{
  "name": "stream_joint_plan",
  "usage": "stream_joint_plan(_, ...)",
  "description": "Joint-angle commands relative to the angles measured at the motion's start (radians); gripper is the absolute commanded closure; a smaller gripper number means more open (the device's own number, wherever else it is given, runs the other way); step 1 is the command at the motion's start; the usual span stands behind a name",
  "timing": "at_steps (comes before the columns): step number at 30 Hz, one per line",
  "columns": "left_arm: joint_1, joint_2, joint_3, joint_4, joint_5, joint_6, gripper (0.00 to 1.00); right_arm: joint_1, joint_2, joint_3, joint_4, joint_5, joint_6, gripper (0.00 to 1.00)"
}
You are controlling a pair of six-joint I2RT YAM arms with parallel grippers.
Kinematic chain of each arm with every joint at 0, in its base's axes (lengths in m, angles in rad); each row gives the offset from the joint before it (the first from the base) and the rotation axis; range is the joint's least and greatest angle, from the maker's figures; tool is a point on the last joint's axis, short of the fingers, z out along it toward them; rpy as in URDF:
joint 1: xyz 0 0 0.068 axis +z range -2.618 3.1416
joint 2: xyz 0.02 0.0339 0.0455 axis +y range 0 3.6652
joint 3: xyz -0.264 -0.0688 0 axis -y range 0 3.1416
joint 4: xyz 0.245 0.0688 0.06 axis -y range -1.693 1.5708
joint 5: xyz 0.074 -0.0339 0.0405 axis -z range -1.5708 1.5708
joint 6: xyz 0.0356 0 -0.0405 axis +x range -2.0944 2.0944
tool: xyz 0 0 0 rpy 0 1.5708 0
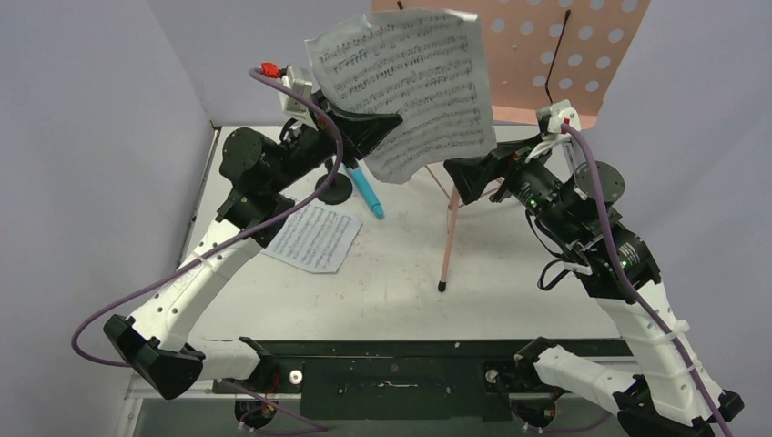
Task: Set up the instrument practice props
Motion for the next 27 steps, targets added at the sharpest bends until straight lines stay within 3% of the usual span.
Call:
stream_joint_plan(1,0.010,0.052,0.121,0.071,-0.014,-0.051,1.00,0.004,0.051,0.072,-0.009,-0.063,-0.036,0.02)
stream_joint_plan(5,0.009,0.102,0.170,0.077,0.002,-0.075,1.00,0.002,0.112,0.153,-0.026,-0.131,-0.053,0.02)
stream_joint_plan(12,0.001,0.130,0.188,0.123,-0.049,-0.063,1.00,-0.012,0.184,0.277,-0.038,-0.122,-0.074,0.02)
stream_joint_plan(18,0.001,0.122,0.163,0.133,-0.059,-0.025,1.00,-0.060,0.298,0.410,-0.080,-0.300,-0.072,0.02)
stream_joint_plan(22,-0.013,0.099,0.156,0.096,-0.085,0.058,1.00,-0.243,0.325,0.408,-0.012,-0.539,0.007,0.02)
stream_joint_plan(27,-0.086,0.076,0.169,-0.017,-0.165,0.250,1.00,-0.497,0.297,0.338,0.200,-0.701,0.220,0.02)
